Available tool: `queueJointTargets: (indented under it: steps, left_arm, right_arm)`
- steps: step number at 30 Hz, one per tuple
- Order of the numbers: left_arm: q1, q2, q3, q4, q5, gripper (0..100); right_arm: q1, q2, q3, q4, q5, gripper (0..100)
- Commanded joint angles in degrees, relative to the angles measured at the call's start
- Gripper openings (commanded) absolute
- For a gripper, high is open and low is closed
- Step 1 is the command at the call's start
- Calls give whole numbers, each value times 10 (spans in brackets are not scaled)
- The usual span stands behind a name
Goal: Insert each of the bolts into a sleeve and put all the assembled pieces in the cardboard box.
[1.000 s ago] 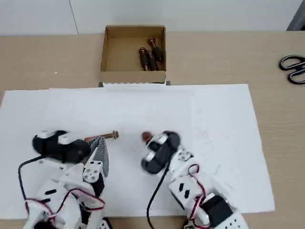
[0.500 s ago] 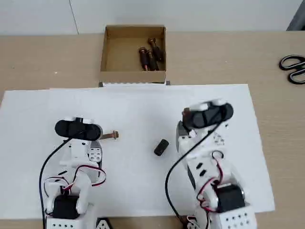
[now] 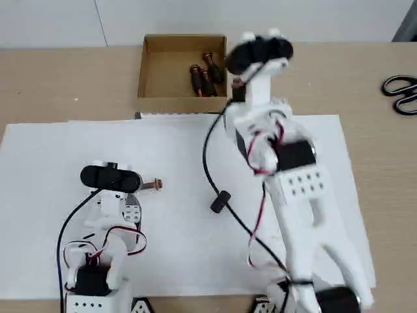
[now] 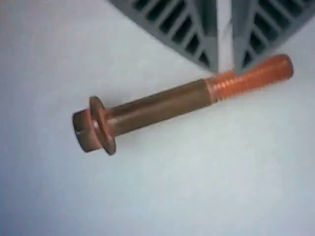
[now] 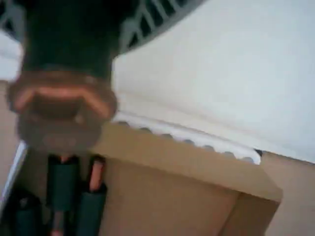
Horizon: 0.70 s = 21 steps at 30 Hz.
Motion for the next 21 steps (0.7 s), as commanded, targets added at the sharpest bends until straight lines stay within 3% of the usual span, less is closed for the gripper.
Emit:
queueJointTargets:
  steps: [1,6,14,18,21]
  left_arm:
    - [-3,-7,-3,-15,-2,6]
    - [-3,-7,-3,-15,-2,6]
    - [-5,-7,-3,-15,-2,6]
    - [-6,-7,-3,-15,-2,6]
    - [-7,-7,-3,-15,-2,6]
  right_arm:
    - [3,100,-136,-65,45,3]
    - [-8,233,-224,-141,135,4]
    - [-58,422,-286,-298,350,7]
    - [-75,497,-317,-335,464,9]
    - [-77,540,-339,-340,498,69]
